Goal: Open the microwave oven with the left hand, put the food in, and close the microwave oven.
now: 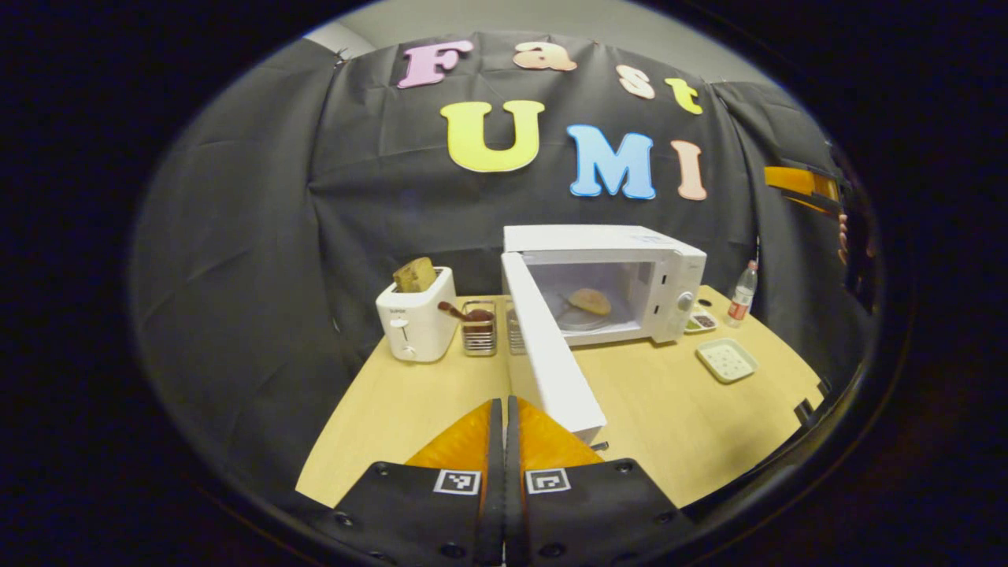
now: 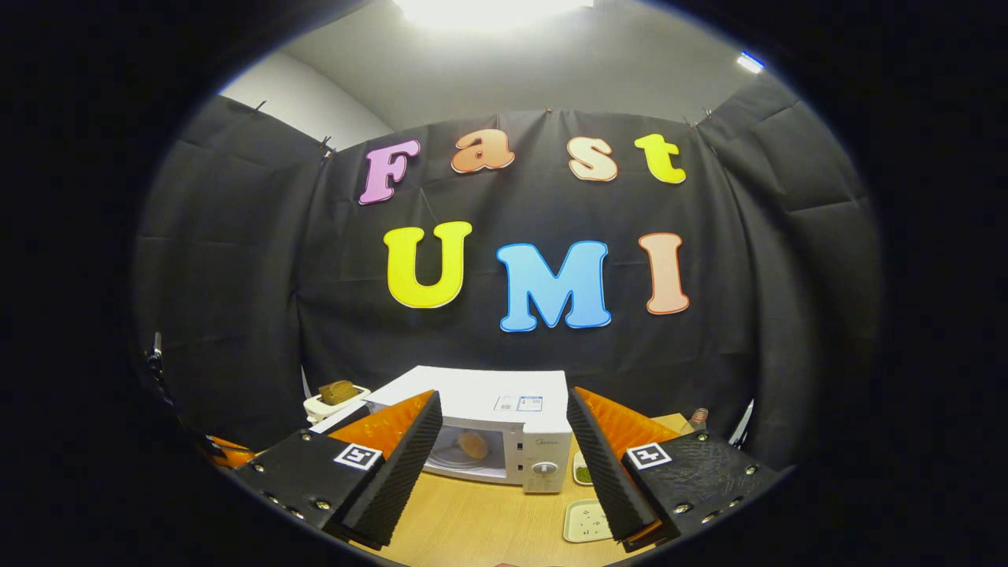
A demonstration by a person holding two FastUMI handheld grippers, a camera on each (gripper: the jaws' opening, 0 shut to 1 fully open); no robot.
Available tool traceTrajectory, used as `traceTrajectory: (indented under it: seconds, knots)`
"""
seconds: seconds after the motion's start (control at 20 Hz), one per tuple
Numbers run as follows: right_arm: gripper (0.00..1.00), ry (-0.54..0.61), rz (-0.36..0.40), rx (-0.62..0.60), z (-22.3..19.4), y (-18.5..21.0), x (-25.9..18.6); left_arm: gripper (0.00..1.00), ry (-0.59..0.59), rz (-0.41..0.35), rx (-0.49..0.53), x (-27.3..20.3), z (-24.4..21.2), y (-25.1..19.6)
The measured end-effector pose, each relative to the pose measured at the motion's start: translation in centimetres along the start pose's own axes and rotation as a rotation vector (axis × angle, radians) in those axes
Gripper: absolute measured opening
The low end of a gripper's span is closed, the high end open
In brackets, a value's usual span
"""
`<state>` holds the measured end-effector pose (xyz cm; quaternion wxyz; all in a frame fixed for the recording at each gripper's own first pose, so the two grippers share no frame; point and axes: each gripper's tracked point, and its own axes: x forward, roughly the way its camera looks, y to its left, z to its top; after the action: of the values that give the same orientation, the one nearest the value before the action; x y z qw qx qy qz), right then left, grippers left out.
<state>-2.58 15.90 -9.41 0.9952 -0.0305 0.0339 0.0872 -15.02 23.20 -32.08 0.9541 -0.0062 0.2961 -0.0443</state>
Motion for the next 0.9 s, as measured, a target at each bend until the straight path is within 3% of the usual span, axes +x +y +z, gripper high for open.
traceTrajectory:
  seconds: [0.4,0.9]
  knots:
    - [0.97,-0.007,-0.062,0.014,0.3,-3.6,-0.2,0.07,0.004,-0.167,0.056,3.0,1.8,-8.0]
    - [0.97,-0.006,-0.138,-0.01,0.6,-9.5,-0.3,0.06,0.015,-0.318,0.102,7.4,3.8,-17.0]
